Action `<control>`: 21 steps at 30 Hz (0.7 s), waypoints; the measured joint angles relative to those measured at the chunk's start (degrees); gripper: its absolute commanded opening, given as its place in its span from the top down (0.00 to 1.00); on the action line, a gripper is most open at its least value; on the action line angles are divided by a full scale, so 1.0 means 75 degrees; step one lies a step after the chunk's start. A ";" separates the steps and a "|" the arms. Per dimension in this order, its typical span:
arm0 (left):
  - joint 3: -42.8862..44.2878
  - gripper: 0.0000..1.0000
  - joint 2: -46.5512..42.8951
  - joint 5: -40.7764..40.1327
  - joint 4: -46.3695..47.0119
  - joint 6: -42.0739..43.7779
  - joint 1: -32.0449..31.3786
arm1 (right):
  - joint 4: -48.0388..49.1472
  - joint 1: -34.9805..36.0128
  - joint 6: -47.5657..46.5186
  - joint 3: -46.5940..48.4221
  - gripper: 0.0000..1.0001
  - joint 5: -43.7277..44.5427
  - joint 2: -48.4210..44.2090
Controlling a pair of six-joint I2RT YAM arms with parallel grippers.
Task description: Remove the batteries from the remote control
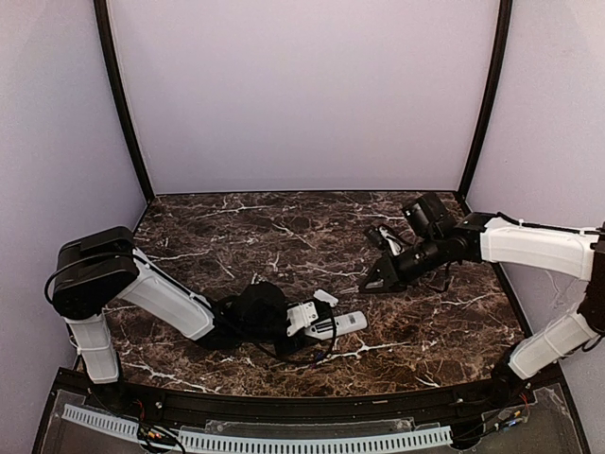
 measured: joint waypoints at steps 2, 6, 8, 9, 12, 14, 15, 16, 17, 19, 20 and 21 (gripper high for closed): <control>0.0029 1.00 0.0000 -0.0055 -0.0047 -0.0286 0.0000 | -0.0274 0.0283 0.0221 0.0114 1.00 0.0233 -0.0204; 0.0102 1.00 0.0000 -0.0300 -0.0082 -0.0941 -0.0029 | -0.0801 0.0766 0.1035 0.0131 1.00 0.0790 -0.0513; 0.0134 1.00 0.0000 -0.0493 -0.0067 -0.1215 -0.0087 | -0.1035 0.0982 0.1547 0.0131 1.00 0.1119 -0.0699; 0.0154 1.00 0.0009 -0.0586 -0.0061 -0.1332 -0.0131 | -0.1131 0.1087 0.1801 0.0128 1.00 0.1297 -0.0801; 0.0259 1.00 0.0131 -0.0819 -0.0017 -0.1550 -0.0297 | -0.1282 0.1355 0.2495 0.0122 1.00 0.1725 -0.1081; 0.0376 1.00 0.0256 -0.0950 -0.0009 -0.1649 -0.0376 | -0.1282 0.1495 0.2911 0.0122 1.00 0.1961 -0.1172; 0.0449 1.00 0.0332 -0.1020 -0.0003 -0.1699 -0.0402 | -0.1276 0.1533 0.3098 0.0119 1.00 0.2072 -0.1177; 0.0527 1.00 0.0414 -0.1096 -0.0009 -0.1740 -0.0437 | -0.1250 0.1562 0.3255 0.0096 1.00 0.2154 -0.1177; 0.0606 1.00 0.0490 -0.1145 0.0000 -0.1775 -0.0446 | -0.1209 0.1574 0.3436 0.0041 1.00 0.2259 -0.1174; 0.0734 1.00 0.0609 -0.1236 0.0015 -0.1821 -0.0481 | -0.1116 0.1577 0.3751 -0.0105 1.00 0.2393 -0.1160; 0.0801 1.00 0.0659 -0.1288 0.0029 -0.1845 -0.0495 | -0.1072 0.1580 0.3861 -0.0166 1.00 0.2430 -0.1142; 0.0863 1.00 0.0694 -0.1338 0.0038 -0.1865 -0.0516 | -0.1032 0.1582 0.3995 -0.0227 1.00 0.2477 -0.1105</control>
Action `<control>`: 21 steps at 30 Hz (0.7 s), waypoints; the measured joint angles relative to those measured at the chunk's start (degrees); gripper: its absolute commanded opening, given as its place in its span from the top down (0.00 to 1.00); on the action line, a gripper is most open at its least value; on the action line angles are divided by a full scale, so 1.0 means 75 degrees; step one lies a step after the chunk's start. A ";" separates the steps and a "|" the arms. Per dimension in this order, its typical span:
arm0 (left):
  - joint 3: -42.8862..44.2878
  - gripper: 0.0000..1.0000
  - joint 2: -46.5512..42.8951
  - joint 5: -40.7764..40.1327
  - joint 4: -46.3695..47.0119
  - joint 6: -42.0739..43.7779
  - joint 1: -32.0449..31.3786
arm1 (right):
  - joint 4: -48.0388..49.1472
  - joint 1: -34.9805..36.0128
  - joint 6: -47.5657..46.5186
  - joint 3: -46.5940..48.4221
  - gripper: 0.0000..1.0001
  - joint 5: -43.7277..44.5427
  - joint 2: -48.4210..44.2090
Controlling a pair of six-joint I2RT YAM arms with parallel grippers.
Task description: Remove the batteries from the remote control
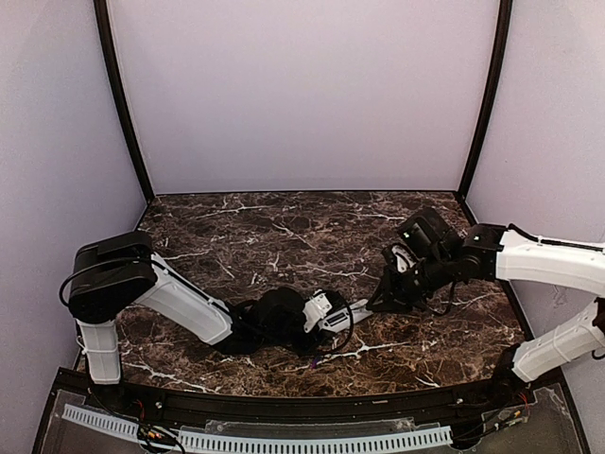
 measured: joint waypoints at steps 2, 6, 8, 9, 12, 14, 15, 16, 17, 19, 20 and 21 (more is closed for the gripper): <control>0.0096 1.00 0.0047 -0.0105 0.0023 -0.0029 -0.0009 | 0.0070 0.0003 0.0230 -0.0087 1.00 0.0064 0.0108; 0.0213 1.00 0.0105 -0.0207 0.0143 -0.0055 -0.0020 | 0.0216 0.0003 0.0554 -0.0178 1.00 0.0189 0.0262; 0.0280 1.00 0.0178 -0.0210 0.0187 -0.0058 -0.0026 | 0.0277 0.0003 0.0662 -0.0184 1.00 0.0233 0.0309; 0.0300 1.00 0.0207 -0.0207 0.0192 -0.0058 -0.0029 | 0.0344 0.0003 0.0711 -0.0198 1.00 0.0268 0.0341; 0.0347 1.00 0.0312 -0.0207 0.0201 -0.0058 -0.0038 | 0.0475 0.0003 0.0822 -0.0251 1.00 0.0364 0.0367; 0.0379 1.00 0.0379 -0.0207 0.0207 -0.0058 -0.0041 | 0.0600 0.0003 0.0883 -0.0326 1.00 0.0455 0.0367; 0.0391 1.00 0.0402 -0.0204 0.0207 -0.0058 -0.0041 | 0.0635 0.0003 0.0912 -0.0356 1.00 0.0484 0.0376; 0.0405 1.00 0.0425 -0.0204 0.0207 -0.0058 -0.0041 | 0.0667 0.0003 0.0938 -0.0373 1.00 0.0498 0.0396; 0.0411 1.00 0.0443 -0.0204 0.0210 -0.0058 -0.0041 | 0.0711 0.0003 0.0962 -0.0385 1.00 0.0519 0.0425; 0.0420 1.00 0.0460 -0.0204 0.0210 -0.0058 -0.0041 | 0.0857 0.0003 0.0994 -0.0440 1.00 0.0542 0.0498; 0.0425 1.00 0.0466 -0.0204 0.0210 -0.0058 -0.0041 | 0.0947 0.0003 0.1017 -0.0493 1.00 0.0542 0.0522; 0.0434 1.00 0.0475 -0.0207 0.0210 -0.0058 -0.0041 | 0.1017 0.0003 0.1023 -0.0545 1.00 0.0542 0.0542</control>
